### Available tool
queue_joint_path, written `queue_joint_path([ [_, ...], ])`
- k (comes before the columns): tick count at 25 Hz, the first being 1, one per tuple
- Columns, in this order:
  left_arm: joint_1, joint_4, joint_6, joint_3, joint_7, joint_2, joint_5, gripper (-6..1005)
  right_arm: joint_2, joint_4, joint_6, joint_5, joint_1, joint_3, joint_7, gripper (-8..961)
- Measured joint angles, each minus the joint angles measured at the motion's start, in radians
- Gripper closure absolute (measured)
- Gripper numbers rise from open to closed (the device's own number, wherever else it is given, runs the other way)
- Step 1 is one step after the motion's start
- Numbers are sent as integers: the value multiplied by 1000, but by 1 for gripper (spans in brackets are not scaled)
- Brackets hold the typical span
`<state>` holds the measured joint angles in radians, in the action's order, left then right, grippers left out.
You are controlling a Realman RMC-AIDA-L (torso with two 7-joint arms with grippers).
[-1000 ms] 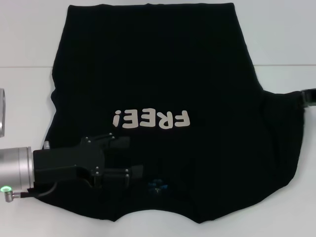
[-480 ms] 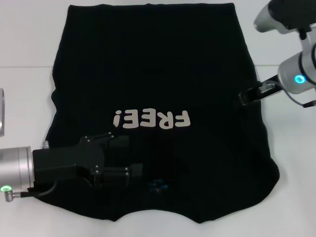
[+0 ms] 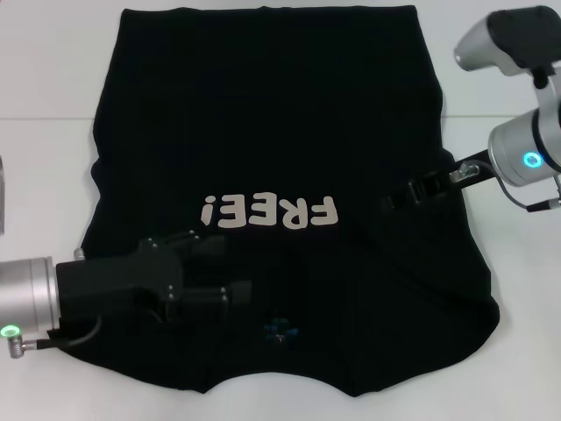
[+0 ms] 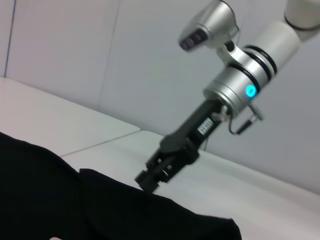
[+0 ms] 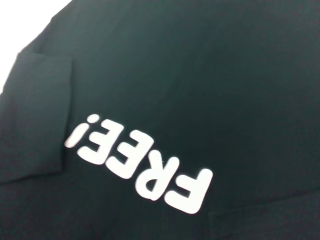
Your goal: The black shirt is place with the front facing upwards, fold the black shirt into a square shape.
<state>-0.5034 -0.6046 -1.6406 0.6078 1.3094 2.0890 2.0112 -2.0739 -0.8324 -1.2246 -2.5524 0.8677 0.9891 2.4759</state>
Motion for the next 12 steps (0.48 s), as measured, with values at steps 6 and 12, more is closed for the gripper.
queue_joint_path([
  [6,-26,-19,-22,-64,319,-35,-1,98,16,-3,-84,295,-140,-142,-332,522],
  [12,-44,-38,-17,-29,710,-139,22,97,12,95,-182,605,-311,-233,-923,295],
])
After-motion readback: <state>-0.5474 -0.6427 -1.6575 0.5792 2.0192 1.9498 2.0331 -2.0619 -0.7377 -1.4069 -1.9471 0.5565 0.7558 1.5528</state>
